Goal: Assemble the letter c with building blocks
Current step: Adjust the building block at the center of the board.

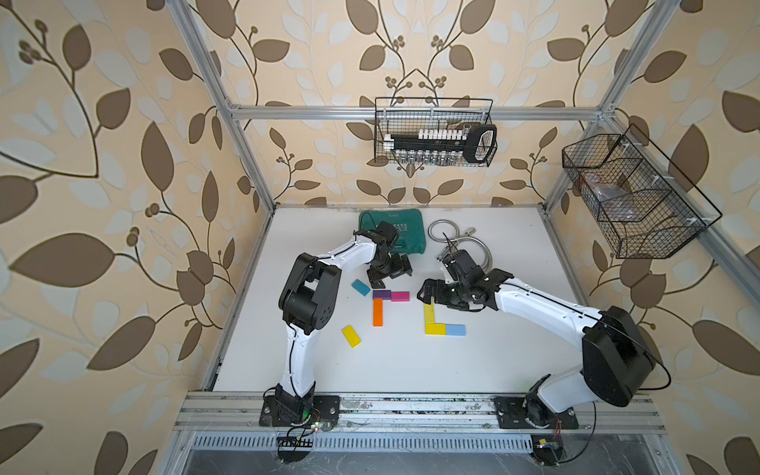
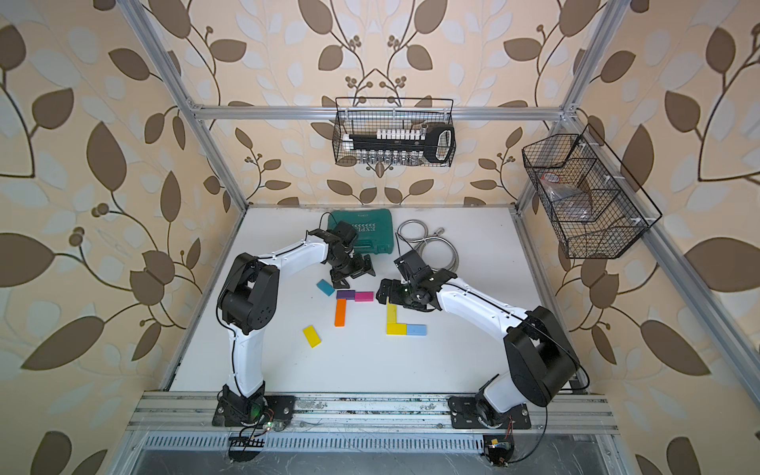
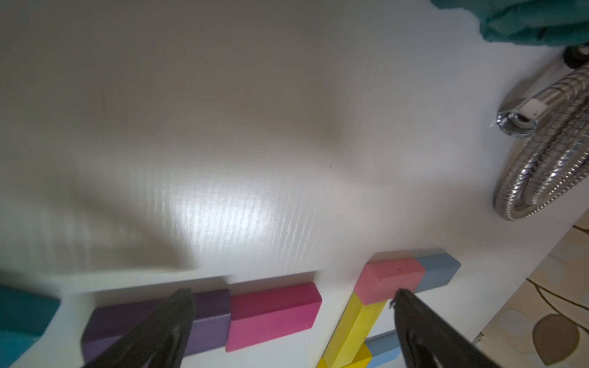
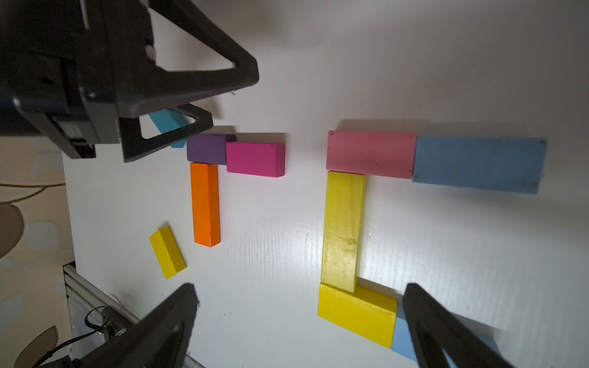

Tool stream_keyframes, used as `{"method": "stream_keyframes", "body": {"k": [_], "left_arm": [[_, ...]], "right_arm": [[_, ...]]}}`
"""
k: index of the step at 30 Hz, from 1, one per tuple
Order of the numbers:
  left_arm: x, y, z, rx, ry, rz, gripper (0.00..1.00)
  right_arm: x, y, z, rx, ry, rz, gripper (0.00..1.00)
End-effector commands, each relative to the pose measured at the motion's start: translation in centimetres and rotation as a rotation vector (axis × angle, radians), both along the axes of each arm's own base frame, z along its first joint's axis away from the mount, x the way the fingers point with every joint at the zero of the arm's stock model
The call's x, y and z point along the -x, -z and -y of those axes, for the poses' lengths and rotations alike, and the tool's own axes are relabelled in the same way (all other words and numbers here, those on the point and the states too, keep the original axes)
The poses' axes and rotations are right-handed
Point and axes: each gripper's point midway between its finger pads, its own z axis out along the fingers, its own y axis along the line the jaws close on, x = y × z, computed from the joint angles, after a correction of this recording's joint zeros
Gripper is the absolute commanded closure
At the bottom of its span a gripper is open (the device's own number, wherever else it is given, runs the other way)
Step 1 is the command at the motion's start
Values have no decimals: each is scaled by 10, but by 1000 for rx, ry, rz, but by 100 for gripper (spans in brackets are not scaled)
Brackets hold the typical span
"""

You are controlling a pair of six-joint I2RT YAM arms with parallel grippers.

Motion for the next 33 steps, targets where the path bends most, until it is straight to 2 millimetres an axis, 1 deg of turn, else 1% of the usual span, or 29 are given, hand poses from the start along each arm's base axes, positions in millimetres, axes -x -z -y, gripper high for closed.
{"method": "stream_keyframes", "body": {"k": [1, 8, 20, 27, 29, 31, 33], "left_arm": [[-3, 0, -1, -13, -12, 10, 1], [0, 8, -2, -19, -15, -9, 1], [7, 11, -2, -19, -18, -18, 1], [6, 11, 0, -16, -14, -13, 1], [2, 8, 1, -15, -13, -2, 1], [-5, 1, 3, -17, -9, 19, 1], [-14, -12, 4, -26, -2, 51, 1]], "right_arm": [[2, 4, -3, -5, -7, -19, 1], [2, 6, -4, -3, -8, -21, 1], [2, 5, -5, -7, -7, -20, 1], [1, 5, -6, -10, -6, -18, 1], [1, 6, -6, -7, -6, -17, 1], [1, 5, -7, -10, -12, -13, 1], [2, 4, -10, -6, -35, -3, 1]]}}
